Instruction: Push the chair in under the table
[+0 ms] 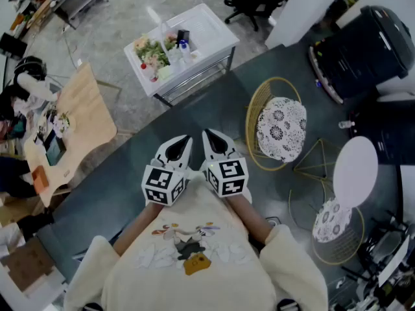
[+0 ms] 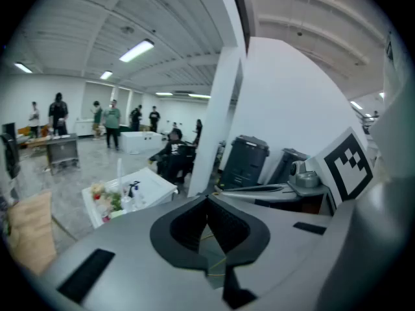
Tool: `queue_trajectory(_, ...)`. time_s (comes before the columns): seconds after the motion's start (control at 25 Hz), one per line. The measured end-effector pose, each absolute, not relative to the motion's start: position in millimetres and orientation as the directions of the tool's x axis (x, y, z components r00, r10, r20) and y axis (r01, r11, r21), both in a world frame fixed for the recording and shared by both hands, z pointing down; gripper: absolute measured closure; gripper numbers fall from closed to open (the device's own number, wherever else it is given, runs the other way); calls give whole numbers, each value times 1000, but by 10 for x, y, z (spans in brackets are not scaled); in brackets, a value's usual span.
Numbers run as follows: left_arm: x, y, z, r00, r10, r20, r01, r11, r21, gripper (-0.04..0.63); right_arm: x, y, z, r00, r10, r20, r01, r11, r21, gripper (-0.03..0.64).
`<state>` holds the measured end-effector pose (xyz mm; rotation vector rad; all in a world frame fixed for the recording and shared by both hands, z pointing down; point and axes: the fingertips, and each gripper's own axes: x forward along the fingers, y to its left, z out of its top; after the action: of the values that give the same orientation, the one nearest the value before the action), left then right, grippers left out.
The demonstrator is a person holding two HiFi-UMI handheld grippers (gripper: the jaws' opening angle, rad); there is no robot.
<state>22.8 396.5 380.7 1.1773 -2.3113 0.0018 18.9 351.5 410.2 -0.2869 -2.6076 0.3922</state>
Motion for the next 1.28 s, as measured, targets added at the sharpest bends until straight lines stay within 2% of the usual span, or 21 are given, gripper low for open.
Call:
queue_trajectory(0.16,176,2998,3892,-323,-818,476,-857,466,219,586,260,2569,4244,-882,141,450,-26,938,-345,609)
queue_trajectory(0.36,424,2045,4109,-19,-851,524,-963,156,218,586,655,1768,4440,-865,-105,491,-317,872,-373,609)
queue_trajectory(0.6,405,1449,4393,191,-796,574,-965,-47,256,586,663,1433,4805,-822,-177,541,-473,741,-477,608)
queue_trajectory(0.76,56,1304,4705,285,-714,640,-929,-42,368,583,489,1315,4969,-807,-208,553,-556,581,-594,607)
queue_trajectory(0.8,-69,1277,4812,297,-692,658,-922,-29,385,575,450,1305,5050,-805,-207,556,-573,514,-638,607)
queue_trajectory(0.88,-365,1202,5026,307,-657,688,-915,-6,402,511,347,1255,5237,-801,-204,563,-597,340,-727,604)
queue_trajectory(0.96,-681,1169,5222,318,-629,709,-904,23,426,497,226,1244,5443,-793,-208,572,-604,156,-781,548)
queue_trajectory(1.12,-1134,1104,5554,376,-583,720,-842,109,528,489,128,1234,5833,-740,-269,617,-594,-168,-786,506)
queue_trajectory(1.28,-1346,944,5790,442,-548,710,-753,204,626,489,72,1220,6096,-661,-329,674,-586,-334,-738,497)
